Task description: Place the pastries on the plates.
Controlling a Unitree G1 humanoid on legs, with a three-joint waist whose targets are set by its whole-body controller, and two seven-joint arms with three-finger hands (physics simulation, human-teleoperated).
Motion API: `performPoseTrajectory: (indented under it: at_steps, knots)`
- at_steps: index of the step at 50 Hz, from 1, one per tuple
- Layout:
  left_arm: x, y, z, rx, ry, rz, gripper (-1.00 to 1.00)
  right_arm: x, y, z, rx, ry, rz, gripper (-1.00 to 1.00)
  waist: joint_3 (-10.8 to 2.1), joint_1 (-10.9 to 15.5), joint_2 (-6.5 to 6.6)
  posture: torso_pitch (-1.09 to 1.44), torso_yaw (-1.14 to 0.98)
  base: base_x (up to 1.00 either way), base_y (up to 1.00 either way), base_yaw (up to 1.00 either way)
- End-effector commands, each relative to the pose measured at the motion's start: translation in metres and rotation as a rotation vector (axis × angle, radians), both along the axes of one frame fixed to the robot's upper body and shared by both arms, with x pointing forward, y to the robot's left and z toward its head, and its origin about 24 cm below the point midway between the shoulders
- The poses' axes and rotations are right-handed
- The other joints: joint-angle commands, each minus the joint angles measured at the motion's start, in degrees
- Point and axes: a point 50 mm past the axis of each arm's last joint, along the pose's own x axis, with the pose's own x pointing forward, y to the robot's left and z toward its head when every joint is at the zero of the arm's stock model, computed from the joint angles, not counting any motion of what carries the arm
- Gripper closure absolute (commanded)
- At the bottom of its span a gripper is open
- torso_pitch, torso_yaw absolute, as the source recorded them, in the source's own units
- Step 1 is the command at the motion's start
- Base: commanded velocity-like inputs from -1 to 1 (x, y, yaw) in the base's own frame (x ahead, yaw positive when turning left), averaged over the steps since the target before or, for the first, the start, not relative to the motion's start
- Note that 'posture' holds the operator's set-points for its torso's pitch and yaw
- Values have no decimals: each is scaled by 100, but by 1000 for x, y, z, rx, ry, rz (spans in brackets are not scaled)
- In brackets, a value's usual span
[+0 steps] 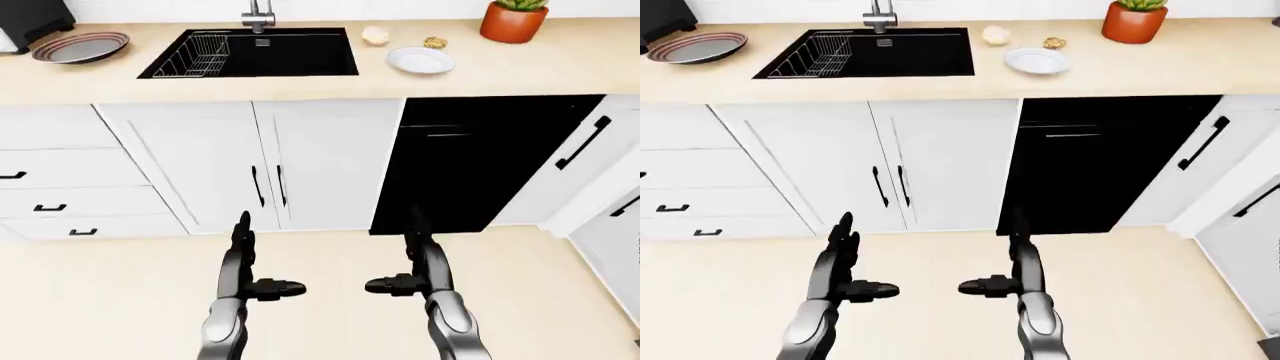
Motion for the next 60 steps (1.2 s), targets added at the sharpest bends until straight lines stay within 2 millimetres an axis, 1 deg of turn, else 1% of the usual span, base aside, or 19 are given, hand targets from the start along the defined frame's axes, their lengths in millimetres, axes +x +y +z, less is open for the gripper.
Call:
performPoseTrajectory:
  at_steps: [1,3,5,7,11,18,20,22,25,31,33,34,43,47,49,51,56,58,60]
  knots:
    - [11,3,42,-17,-187,21,-100,16,7,51,-10,-200,15,-100,-5,-12,-45,0,0,0,0,0]
    - [14,6,52,-22,-196,32,-100,15,10,64,7,-238,31,-100,-378,70,-15,0,0,0,0,0]
    - [14,4,65,-30,-214,20,-100,15,10,76,4,-251,33,-100,-119,54,-29,0,0,0,0,0]
    - [17,7,78,-17,-230,27,-100,18,12,90,-5,-282,39,-100,-390,55,-28,0,0,0,0,0]
    - [34,11,111,15,-288,21,-100,33,18,132,-21,-378,69,-100,-469,62,-9,0,0,0,0,0]
    - [75,23,215,77,-464,14,-100,61,17,222,-46,-544,92,-100,-624,54,41,0,0,0,-2,0]
    - [80,24,230,101,-500,15,-100,68,16,238,-49,-578,86,-100,-589,72,85,0,0,17,-34,0]
    - [83,24,245,105,-520,3,-100,71,16,250,-62,-600,90,-100,-292,28,375,0,0,39,-70,0]
    - [83,28,261,124,-551,7,-100,73,15,262,-62,-625,86,-100,-394,119,354,0,0,39,-59,0]
    - [84,31,271,134,-586,24,-100,67,10,282,-67,-665,80,-100,-320,284,36,0,0,39,-59,0]
    - [83,32,273,132,-592,30,-100,68,9,288,-68,-677,73,-100,-364,299,-228,0,0,39,-61,0]
    - [83,32,273,144,-598,36,-100,68,9,288,-65,-679,72,-100,-448,281,-526,0,0,38,-59,0]
    - [81,37,270,141,-615,60,-100,71,10,289,-64,-687,66,-100,-187,12,3,0,0,39,-59,0]
    - [81,37,271,140,-626,58,-100,72,11,289,-61,-690,68,-100,-329,-26,348,0,0,39,-59,0]
    - [81,37,271,144,-627,62,-100,72,11,289,-58,-691,71,-100,-148,-22,372,0,0,39,-52,0]
    - [81,37,269,139,-625,63,-100,72,11,288,-52,-689,70,-100,-329,62,309,0,0,41,-33,0]
    - [81,36,270,137,-628,61,-100,71,11,288,-46,-689,71,-100,-212,241,-1,0,0,47,-32,0]
    - [81,36,271,141,-629,59,-100,71,11,289,-44,-691,73,-100,-389,185,-498,0,0,49,-32,0]
    - [81,36,272,143,-631,60,-100,70,11,288,-44,-692,75,-100,-233,182,-364,0,0,50,-32,0]
